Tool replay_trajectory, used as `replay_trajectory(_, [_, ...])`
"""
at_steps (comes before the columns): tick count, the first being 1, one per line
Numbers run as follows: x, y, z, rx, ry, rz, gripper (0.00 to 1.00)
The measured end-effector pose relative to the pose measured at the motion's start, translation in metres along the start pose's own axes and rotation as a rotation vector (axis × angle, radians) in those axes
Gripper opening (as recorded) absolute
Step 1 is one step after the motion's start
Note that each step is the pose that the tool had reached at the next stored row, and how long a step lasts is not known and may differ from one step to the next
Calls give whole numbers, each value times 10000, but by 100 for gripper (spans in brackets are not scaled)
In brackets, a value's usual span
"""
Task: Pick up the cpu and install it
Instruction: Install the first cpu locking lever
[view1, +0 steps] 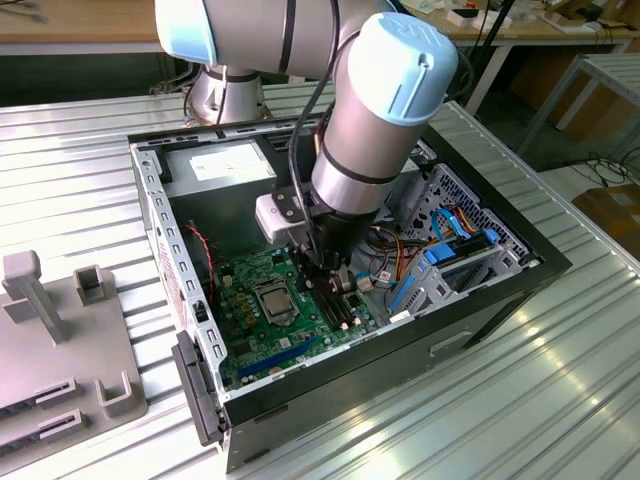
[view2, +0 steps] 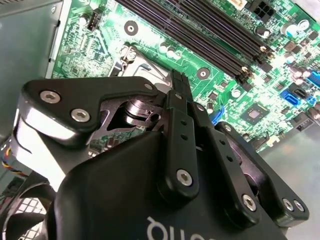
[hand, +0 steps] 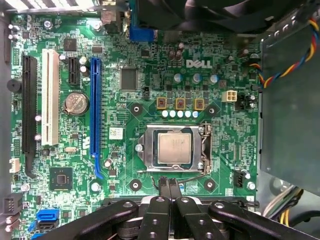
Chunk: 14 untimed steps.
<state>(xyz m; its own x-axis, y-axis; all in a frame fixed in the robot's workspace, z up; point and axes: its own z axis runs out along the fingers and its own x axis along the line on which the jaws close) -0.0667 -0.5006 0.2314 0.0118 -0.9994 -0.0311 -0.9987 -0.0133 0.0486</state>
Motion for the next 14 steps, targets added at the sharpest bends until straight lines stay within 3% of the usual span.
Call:
replay_trajectory(8, [107,-5,153,-13,20,-387,11])
replay_trajectory(14, [121,-2,181,-12,29,-575,11])
